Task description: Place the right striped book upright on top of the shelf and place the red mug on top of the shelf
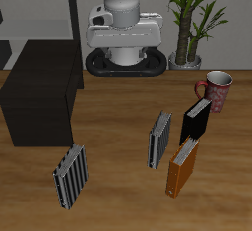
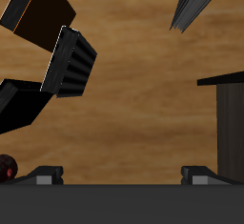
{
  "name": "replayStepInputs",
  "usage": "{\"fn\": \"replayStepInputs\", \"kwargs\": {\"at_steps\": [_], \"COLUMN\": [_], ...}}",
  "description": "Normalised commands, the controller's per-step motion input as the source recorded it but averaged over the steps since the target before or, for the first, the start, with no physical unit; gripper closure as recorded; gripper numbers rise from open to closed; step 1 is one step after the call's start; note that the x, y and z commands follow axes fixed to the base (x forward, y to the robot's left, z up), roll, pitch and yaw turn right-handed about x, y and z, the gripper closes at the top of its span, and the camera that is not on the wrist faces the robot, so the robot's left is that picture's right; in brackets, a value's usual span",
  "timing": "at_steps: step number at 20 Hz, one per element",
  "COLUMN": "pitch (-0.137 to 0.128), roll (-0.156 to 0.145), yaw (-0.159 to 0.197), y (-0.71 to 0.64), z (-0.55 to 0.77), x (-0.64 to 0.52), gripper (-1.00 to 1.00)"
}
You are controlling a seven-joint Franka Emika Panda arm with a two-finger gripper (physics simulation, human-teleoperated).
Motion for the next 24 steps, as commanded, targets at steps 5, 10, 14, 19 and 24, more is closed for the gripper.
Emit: {"fn": "replayStepInputs", "kwargs": {"at_steps": [5,10,14,19,24], "pitch": [0.011,0.033,-0.049,0.012,-0.010], "roll": [0.002,-0.020,-0.087,0.018,-0.019], "yaw": [-0.037,-0.066,-0.007,-0.029,-0.004], "y": [-0.38,-0.45,-0.60,-0.39,-0.41], "z": [0.19,0.24,0.32,0.10,0.03], "x": [0.43,0.35,0.47,0.35,0.50], "gripper": [-1.00,-1.00,-1.00,-1.00,-1.00]}}
